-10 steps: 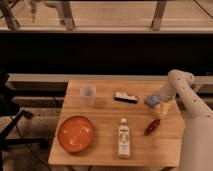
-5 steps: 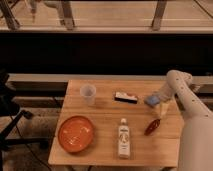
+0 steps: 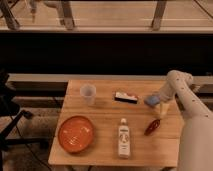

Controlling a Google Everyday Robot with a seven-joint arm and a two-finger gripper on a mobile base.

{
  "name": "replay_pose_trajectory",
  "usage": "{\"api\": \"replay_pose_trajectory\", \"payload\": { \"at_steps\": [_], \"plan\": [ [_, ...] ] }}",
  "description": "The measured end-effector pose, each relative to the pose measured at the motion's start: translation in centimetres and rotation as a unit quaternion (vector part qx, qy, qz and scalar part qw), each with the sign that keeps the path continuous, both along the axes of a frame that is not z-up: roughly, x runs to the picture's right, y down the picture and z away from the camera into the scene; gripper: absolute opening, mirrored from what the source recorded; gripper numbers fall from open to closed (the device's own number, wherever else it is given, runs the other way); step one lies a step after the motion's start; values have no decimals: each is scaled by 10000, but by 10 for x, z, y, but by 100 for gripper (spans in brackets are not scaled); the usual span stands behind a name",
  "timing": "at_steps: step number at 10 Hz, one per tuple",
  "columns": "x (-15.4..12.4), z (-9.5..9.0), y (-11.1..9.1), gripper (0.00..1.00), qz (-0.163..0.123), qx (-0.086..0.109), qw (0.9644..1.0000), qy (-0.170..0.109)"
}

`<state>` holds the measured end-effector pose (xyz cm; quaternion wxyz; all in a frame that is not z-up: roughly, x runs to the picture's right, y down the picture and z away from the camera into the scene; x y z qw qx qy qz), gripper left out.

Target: Place the white sponge in the ceramic cup

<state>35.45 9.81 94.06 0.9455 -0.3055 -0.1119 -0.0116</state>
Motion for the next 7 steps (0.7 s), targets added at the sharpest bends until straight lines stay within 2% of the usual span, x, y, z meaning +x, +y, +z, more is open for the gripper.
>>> {"api": "replay_pose_trajectory", "payload": {
  "at_steps": [7],
  "plan": [
    [2,4,1,100,42,24,10000,7]
  ]
}}
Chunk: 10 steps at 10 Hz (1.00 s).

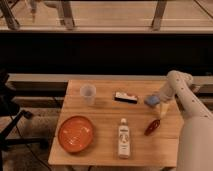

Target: Place the white sponge in the ceramic cup

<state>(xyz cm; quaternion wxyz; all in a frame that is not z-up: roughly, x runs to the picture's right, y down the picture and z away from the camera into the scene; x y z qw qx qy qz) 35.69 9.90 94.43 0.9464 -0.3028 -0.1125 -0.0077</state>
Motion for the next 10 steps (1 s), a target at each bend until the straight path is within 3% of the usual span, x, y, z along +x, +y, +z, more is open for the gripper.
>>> {"api": "replay_pose_trajectory", "payload": {
  "at_steps": [10],
  "plan": [
    [1,3,0,100,44,51,10000,9]
  ]
}}
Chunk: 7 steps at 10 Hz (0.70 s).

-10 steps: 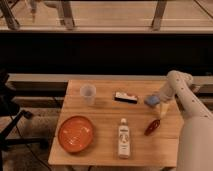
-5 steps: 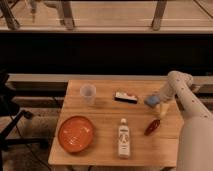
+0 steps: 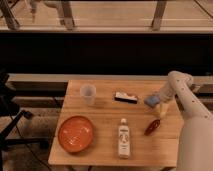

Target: Place the white sponge in the ceramic cup

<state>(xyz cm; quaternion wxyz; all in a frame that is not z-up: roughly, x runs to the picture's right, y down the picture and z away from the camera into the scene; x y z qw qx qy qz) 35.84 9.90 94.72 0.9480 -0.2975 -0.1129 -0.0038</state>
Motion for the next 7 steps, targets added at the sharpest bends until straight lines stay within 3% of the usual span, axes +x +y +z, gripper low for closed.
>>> {"api": "replay_pose_trajectory", "payload": {
  "at_steps": [7],
  "plan": [
    [-1,2,-1,100,26,38,10000,13]
  ]
}}
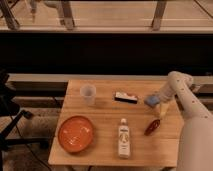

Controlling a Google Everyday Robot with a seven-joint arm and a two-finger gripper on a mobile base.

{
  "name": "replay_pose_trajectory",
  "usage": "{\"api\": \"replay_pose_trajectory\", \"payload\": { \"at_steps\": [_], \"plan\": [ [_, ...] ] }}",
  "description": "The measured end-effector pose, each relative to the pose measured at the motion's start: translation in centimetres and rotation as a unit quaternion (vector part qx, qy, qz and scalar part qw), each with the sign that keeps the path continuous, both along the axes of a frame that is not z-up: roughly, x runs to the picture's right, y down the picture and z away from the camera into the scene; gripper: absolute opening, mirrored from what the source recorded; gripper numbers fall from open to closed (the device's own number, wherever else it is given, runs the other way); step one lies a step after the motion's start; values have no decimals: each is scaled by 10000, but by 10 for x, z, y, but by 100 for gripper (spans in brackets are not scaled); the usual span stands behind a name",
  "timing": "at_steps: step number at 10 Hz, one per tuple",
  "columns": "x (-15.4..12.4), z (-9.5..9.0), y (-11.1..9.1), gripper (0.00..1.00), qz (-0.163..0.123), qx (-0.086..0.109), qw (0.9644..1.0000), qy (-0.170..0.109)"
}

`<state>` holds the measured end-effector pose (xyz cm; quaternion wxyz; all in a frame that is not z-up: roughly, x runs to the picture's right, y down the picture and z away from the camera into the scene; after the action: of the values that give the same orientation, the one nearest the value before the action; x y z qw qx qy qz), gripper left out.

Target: Place the white sponge in the ceramic cup

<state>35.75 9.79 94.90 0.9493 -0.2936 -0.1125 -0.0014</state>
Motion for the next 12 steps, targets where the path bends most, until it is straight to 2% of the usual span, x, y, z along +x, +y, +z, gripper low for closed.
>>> {"api": "replay_pose_trajectory", "payload": {
  "at_steps": [12],
  "plan": [
    [1,3,1,100,55,58,10000,30]
  ]
}}
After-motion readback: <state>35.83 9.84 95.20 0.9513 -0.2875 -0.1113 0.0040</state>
